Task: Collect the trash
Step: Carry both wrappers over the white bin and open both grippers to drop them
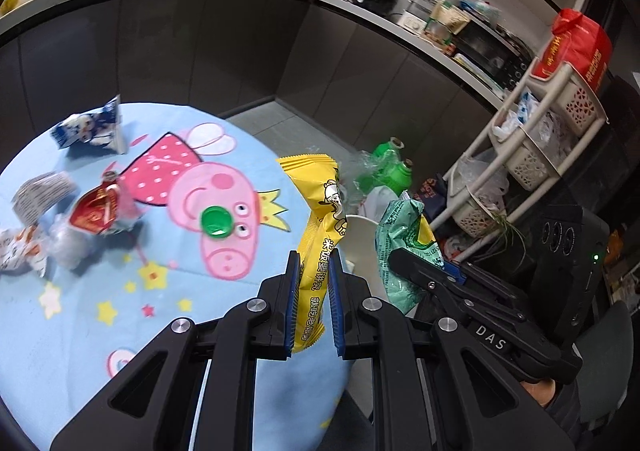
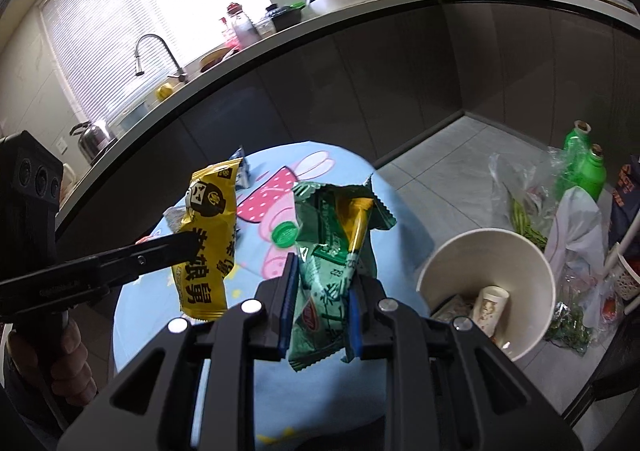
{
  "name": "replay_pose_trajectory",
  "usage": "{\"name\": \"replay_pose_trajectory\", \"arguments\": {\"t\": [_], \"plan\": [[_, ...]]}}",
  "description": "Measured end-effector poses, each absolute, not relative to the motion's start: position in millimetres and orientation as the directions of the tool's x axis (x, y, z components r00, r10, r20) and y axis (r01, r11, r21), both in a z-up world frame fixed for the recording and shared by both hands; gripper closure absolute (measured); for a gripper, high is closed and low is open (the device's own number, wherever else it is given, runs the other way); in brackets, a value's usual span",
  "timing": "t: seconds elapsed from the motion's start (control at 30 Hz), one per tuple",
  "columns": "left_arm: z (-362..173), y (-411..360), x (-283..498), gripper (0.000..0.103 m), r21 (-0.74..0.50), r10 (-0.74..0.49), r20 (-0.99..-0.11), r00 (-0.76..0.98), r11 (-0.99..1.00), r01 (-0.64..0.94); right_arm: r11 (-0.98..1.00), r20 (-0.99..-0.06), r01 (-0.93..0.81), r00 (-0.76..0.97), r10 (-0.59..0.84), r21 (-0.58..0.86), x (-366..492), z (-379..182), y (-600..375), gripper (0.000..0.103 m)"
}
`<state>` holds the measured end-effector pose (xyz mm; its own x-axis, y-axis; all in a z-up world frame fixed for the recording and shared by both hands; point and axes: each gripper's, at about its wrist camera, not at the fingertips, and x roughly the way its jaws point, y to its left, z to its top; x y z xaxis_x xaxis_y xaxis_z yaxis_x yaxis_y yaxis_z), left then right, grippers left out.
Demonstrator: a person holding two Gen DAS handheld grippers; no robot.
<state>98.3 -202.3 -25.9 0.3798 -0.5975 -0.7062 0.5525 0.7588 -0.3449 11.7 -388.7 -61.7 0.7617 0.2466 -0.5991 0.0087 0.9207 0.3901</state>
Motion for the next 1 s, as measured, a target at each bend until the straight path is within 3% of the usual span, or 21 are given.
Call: {"name": "replay_pose_trajectory", "arguments": {"t": [1.0], "plan": [[-74.7,-338.5,126.9,0.09,-0.358,-0.629,-0.756,0.182,0.63,0.689,0.869,-0.691,0.265,0.714,0.115,0.418,-1.6,-134.9,-500.8,0.08]]}}
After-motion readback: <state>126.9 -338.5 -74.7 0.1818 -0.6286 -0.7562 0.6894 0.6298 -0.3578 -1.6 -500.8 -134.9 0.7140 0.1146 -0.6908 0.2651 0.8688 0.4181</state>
